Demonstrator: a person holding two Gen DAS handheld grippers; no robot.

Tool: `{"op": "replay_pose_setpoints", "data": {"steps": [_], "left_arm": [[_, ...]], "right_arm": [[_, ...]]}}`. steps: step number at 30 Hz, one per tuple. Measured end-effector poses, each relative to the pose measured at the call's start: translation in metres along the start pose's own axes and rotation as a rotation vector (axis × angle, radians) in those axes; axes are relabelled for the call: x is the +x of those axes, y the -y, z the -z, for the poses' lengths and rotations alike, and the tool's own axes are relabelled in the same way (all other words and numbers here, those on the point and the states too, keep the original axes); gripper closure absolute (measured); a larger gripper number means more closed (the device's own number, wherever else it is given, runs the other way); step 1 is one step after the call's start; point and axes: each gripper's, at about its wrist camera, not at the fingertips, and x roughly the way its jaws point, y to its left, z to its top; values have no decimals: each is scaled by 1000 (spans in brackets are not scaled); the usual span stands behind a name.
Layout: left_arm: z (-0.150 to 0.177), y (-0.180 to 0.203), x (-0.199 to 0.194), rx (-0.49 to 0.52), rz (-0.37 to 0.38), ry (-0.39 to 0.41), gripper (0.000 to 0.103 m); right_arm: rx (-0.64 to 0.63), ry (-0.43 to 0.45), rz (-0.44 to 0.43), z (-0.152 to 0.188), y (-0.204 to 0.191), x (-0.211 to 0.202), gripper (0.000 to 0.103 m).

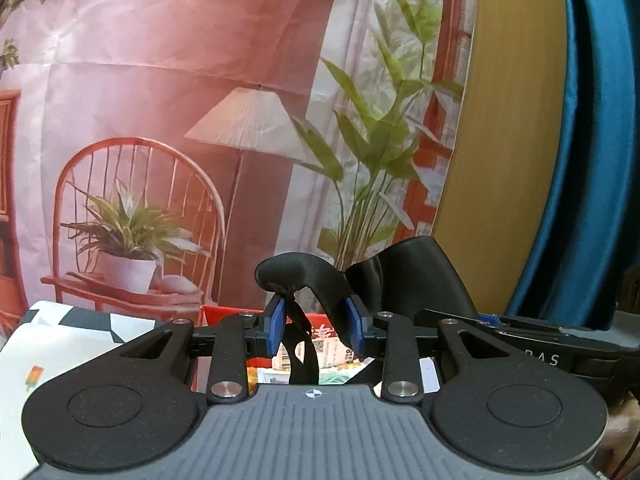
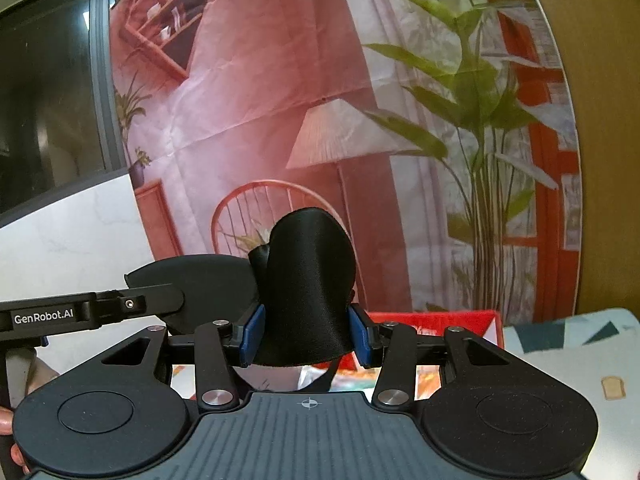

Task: Organize soft objects
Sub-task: 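Lower the eye mask into the red box and open both grippers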

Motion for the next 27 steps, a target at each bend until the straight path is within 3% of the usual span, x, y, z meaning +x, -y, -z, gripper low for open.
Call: {"op": "replay_pose_setpoints", "data": {"steps": [11, 15, 17, 21, 23, 27], "left_arm": [[43, -17, 68, 24, -29, -218, 65], [52, -23, 77, 45, -58, -256, 44], [53, -24, 77, 59, -73, -264, 35], [53, -28, 71, 62, -88, -242, 8], [53, -28, 65, 60, -90, -230, 6], [55, -26, 54, 62, -90, -242, 3]], "right_arm": [[13, -180, 77, 41, 27, 51, 59], [-2, -226, 125, 59, 31, 60, 52], [-13, -234, 151, 63, 32, 60, 41], [-46, -236, 206, 69, 33, 56, 29], [-53, -232, 227, 71, 33, 52, 12], [-68, -219, 229, 74, 27, 39, 7]]}}
